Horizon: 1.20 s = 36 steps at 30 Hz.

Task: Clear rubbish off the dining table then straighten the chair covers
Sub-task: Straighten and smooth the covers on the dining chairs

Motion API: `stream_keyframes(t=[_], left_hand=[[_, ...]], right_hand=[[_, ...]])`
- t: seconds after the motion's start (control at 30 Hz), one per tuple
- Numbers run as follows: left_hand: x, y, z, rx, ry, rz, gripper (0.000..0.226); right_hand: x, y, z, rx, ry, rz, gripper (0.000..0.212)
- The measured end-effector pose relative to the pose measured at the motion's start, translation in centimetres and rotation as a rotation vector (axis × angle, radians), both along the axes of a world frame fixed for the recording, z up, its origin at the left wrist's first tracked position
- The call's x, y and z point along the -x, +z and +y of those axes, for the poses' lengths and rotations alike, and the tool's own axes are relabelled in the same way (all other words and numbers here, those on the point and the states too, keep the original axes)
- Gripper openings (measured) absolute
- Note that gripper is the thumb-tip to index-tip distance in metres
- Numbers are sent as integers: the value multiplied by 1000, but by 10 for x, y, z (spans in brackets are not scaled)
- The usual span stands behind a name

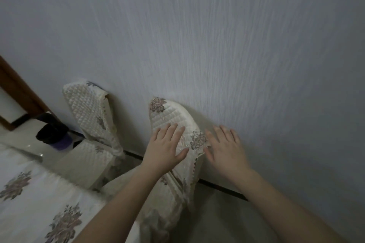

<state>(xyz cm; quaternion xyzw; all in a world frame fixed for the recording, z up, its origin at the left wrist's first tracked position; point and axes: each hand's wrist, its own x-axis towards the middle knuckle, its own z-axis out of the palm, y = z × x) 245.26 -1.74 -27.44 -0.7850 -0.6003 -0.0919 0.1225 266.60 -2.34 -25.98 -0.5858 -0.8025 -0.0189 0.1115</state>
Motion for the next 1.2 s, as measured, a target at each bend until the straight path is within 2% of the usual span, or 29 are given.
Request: stream_keyframes(t=[0.17,0.37,0.47,0.7,0.83,0.93,1.1,1.2], left_hand=[[9,-13,45,85,75,12,61],[30,-33,70,96,127,7,54],[43,-42,91,100,135,-24,52],[76,-62,154,103,9,-28,55],[86,-69,188,117,-70,-56,62],[87,-73,215,167,-100,-50,70],[81,-72,262,302,-191,5,87],[74,-71,282,406,-260,37,89]], right_hand=[[-7,-9,57,67,105,19,70],[11,-26,102,121,168,53,68],[31,-38,121,172,185,56,77],[64,-62,168,199,129,-19,82],[82,-72,179,205,26,-24,83],[86,-84,183,291,-16,-15,82],[83,-96,188,411,-45,-74,100],[80,-103,191,444,-6,-14,103]])
